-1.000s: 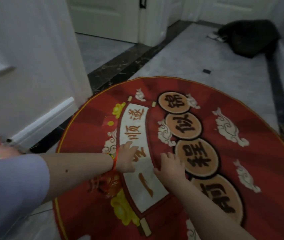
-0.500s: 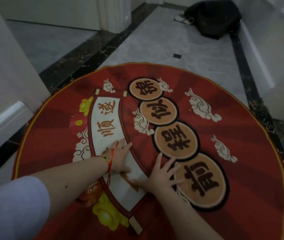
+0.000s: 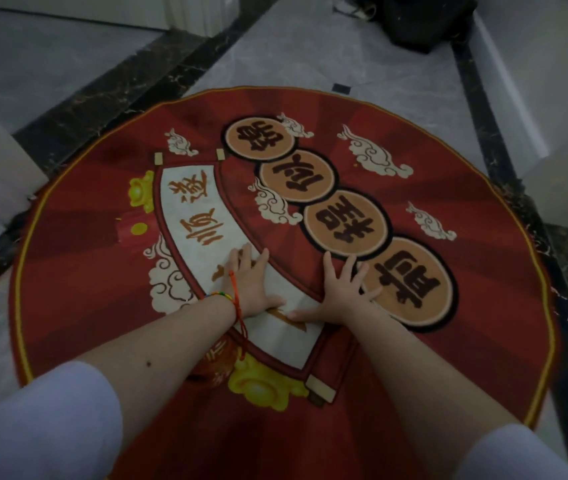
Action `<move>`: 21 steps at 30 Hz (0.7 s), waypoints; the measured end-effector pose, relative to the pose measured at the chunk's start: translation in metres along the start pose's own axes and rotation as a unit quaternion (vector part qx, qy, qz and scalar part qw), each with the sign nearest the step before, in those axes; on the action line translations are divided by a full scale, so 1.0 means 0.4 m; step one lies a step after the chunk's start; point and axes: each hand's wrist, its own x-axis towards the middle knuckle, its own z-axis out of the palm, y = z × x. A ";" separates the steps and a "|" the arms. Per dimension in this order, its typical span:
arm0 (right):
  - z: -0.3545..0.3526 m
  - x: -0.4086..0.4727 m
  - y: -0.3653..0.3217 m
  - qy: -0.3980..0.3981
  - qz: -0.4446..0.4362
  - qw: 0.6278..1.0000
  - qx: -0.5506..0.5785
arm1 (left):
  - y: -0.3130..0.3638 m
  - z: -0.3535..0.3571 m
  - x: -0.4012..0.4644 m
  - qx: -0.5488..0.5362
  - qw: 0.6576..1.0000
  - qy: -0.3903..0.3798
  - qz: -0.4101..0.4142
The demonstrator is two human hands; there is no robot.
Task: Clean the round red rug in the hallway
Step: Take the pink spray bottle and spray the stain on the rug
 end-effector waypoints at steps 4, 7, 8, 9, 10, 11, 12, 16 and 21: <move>-0.042 0.022 0.060 -0.005 -0.030 0.999 -0.031 | 0.076 0.027 0.011 -0.007 0.999 -0.008 -0.047; -0.070 0.021 0.118 -0.006 -0.035 0.998 -0.057 | 0.144 0.059 -0.009 0.004 0.998 -0.021 -0.053; -0.076 0.017 0.137 0.001 -0.031 0.997 -0.070 | 0.165 0.070 -0.014 0.008 0.998 -0.028 -0.049; -0.082 0.010 0.149 0.009 -0.024 0.996 -0.080 | 0.180 0.078 -0.019 -0.004 0.998 -0.037 -0.045; -0.083 0.002 0.159 0.019 -0.009 0.996 -0.083 | 0.193 0.083 -0.022 -0.007 0.998 -0.042 -0.041; -0.086 -0.011 0.159 0.032 0.007 0.996 -0.083 | 0.200 0.078 -0.029 -0.003 0.998 -0.045 -0.034; -0.083 -0.025 0.150 0.047 0.019 0.995 -0.080 | 0.193 0.070 -0.033 -0.005 0.999 -0.045 -0.020; -0.038 -0.074 0.053 0.099 0.039 0.992 -0.064 | 0.140 -0.006 -0.066 -0.141 0.990 -0.001 0.025; 0.062 -0.112 -0.109 0.098 0.083 0.991 0.037 | 0.020 -0.047 -0.078 -0.225 0.973 0.049 -0.008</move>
